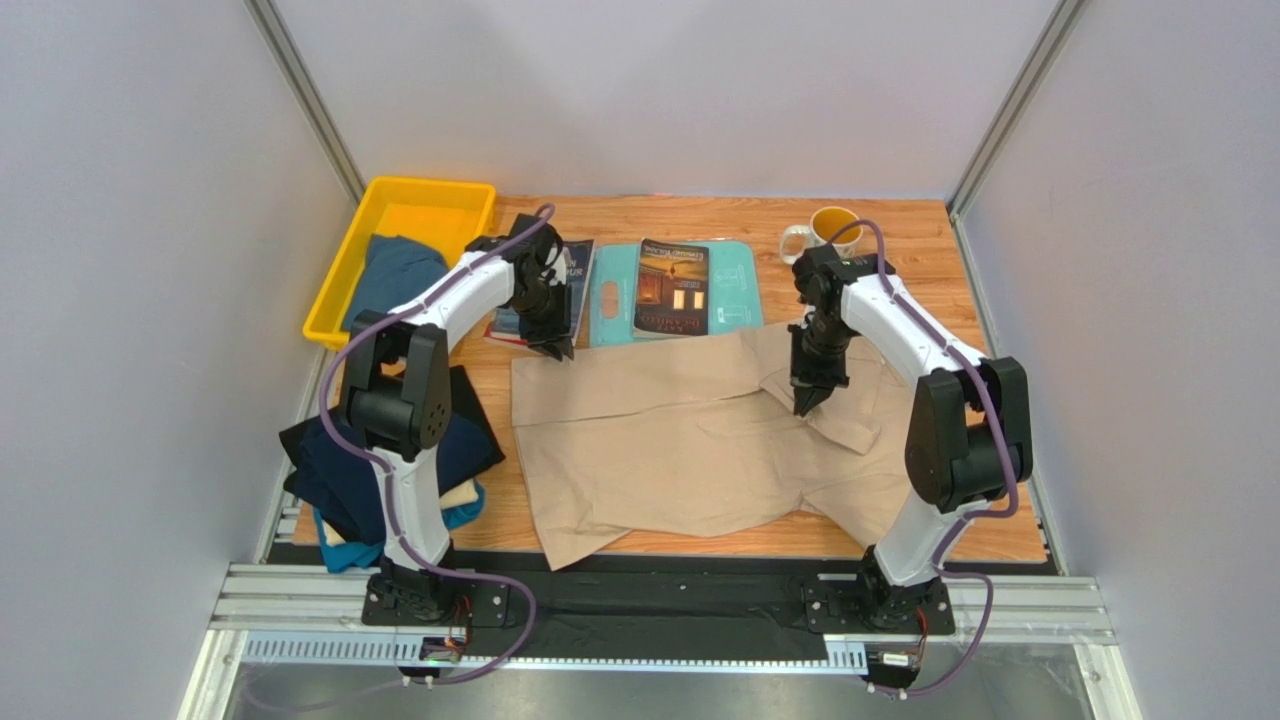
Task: Fold and stack the t-shirts
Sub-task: Fold the tshirt
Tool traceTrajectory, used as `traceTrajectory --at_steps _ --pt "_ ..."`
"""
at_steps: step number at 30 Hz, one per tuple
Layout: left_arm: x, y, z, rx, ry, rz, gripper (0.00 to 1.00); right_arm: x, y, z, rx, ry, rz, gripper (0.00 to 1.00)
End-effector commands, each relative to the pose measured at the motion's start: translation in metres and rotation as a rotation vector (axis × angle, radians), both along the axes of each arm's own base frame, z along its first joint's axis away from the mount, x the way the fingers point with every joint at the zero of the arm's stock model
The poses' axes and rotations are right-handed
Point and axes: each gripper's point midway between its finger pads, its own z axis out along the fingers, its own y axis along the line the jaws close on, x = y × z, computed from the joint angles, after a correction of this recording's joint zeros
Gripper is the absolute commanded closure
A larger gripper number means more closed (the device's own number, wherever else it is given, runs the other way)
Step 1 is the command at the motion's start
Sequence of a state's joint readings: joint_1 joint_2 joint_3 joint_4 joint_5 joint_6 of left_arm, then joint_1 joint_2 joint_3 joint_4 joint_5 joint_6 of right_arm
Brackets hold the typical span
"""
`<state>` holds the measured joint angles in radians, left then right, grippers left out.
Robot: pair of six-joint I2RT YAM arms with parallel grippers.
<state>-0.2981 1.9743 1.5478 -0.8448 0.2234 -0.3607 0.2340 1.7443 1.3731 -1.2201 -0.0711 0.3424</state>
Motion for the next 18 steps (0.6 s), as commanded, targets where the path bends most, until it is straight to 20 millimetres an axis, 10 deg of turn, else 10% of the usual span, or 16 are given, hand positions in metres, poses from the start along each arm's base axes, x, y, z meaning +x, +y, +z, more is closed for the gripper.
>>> traceTrajectory --at_steps 1,6,11,18 --pt "0.012 0.009 0.022 -0.013 -0.065 0.019 0.69 -0.038 0.002 0.008 0.011 0.087 0.023 1.00" --pt "0.010 0.015 0.022 -0.012 -0.062 0.033 0.70 -0.054 0.008 -0.006 0.019 0.161 0.030 1.00" --pt "0.006 0.017 0.021 -0.015 -0.057 0.033 0.70 -0.054 0.014 -0.025 -0.003 0.213 0.049 0.65" --pt "-0.002 0.022 0.020 0.005 -0.060 0.035 0.69 -0.005 0.008 -0.009 -0.072 0.022 0.059 0.49"
